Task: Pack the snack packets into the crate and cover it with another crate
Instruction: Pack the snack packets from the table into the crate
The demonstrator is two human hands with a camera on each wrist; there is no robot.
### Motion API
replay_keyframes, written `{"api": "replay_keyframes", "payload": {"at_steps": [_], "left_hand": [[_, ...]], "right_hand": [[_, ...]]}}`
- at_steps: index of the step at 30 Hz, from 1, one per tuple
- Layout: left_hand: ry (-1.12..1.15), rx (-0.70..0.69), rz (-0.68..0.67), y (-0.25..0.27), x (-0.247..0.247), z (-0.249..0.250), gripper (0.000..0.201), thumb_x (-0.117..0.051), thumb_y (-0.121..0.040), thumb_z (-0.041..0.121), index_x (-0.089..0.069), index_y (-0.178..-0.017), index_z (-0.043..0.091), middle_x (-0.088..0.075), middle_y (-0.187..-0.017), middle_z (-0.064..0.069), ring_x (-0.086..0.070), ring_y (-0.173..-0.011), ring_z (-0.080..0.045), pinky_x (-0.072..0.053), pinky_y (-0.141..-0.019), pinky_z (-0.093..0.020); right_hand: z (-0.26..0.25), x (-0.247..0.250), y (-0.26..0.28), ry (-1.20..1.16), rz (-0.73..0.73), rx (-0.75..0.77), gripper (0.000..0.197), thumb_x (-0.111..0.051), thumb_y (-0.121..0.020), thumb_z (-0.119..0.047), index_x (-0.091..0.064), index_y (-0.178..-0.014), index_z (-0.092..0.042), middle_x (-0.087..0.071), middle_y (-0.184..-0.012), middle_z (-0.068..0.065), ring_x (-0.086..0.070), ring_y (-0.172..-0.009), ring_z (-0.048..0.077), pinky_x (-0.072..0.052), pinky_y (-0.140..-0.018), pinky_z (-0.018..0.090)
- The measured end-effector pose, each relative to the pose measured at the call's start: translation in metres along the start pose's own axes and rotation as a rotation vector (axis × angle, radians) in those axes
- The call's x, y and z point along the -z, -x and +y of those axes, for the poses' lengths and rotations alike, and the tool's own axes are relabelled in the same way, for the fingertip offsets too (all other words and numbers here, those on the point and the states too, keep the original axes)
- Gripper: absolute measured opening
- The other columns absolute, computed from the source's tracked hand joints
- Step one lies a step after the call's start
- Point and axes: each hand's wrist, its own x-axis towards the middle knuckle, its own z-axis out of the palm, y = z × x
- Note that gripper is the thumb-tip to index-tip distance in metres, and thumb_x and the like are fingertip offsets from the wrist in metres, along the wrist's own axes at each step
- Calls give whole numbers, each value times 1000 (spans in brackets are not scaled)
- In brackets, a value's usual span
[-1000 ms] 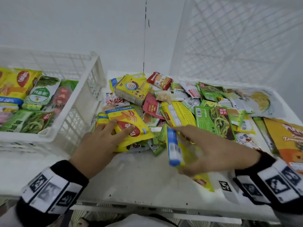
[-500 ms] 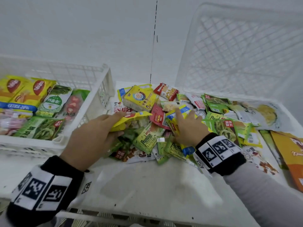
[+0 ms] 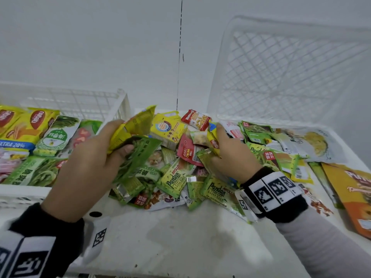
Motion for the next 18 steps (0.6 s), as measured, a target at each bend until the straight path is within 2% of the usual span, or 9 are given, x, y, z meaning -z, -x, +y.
{"api": "replay_keyframes", "payload": {"at_steps": [2, 4, 5, 7, 10, 11, 13, 15, 18], "left_hand": [[80, 17, 19, -6, 5, -1, 40, -42, -77, 58, -44, -116, 49, -61, -77, 4, -59, -64, -15, -52, -58, -35], [145, -3, 47, -13, 12, -3, 25, -48, -81, 57, -44, -106, 61, -65, -82, 15, -61, -71, 0, -48, -56, -27], [186, -10, 58, -17, 16, -3, 22, -54, -84, 57, -43, -102, 65, -65, -84, 26, -59, -74, 11, -46, -56, -24], [287, -21, 70, -22, 24, -3, 22, -55, -81, 56, -46, -100, 64, -62, -87, 38, -58, -77, 19, -47, -60, -24], [497, -27, 85, -28, 36, -11, 20, -57, -86, 48, -55, -106, 53, -68, -94, 28, -67, -82, 6, -55, -56, -21], [579, -20, 87, -30, 40, -15, 21, -59, -88, 44, -57, -108, 49, -70, -97, 22, -69, -84, 0, -57, -57, -23], [676, -5, 94, -34, 51, -24, 23, -59, -85, 42, -60, -107, 46, -71, -99, 17, -70, -89, -9, -58, -62, -28], [733, 17, 95, -38, 64, -32, 21, -58, -82, 40, -62, -101, 48, -72, -97, 16, -70, -89, -10, -59, -62, -31], [794, 37, 61, -44, 93, -51, 24, -56, -80, 34, -64, -102, 41, -73, -98, 11, -71, -89, -12, -59, -65, -31]], "right_hand": [[2, 6, 4, -99, 36, 11, 86, -54, -83, -15, -1, -150, -14, -45, -58, 0, -42, -47, 14, -25, -41, 26], [3, 13, 7, -204, 53, 22, 87, -56, -83, -16, -1, -150, -18, -44, -55, -1, -41, -44, 12, -26, -40, 24], [3, 16, 9, -260, 62, 19, 87, -57, -83, -17, -2, -150, -20, -43, -54, -2, -41, -42, 9, -27, -39, 21], [4, 22, 11, -385, 96, 16, 84, -59, -82, -17, -8, -149, -23, -42, -53, -6, -44, -38, 4, -27, -36, 12], [1, 30, 10, -505, 162, 19, 72, -61, -82, -20, -22, -142, -29, -53, -64, -5, -55, -50, -3, -37, -42, 9], [-3, 32, 9, -530, 176, 9, 68, -62, -82, -24, -26, -139, -32, -59, -73, -5, -59, -59, -1, -41, -48, 10], [-12, 36, 6, -613, 202, -20, 62, -63, -80, -29, -31, -132, -36, -62, -85, -14, -62, -71, 1, -49, -62, 21], [-26, 38, 3, -703, 252, -25, 56, -64, -78, -25, -36, -125, -35, -61, -86, -18, -61, -73, -2, -51, -70, 27], [-57, 45, -3, -791, 345, -3, 49, -63, -79, -16, -37, -117, -35, -60, -93, -10, -61, -79, 4, -50, -77, 33]]}}
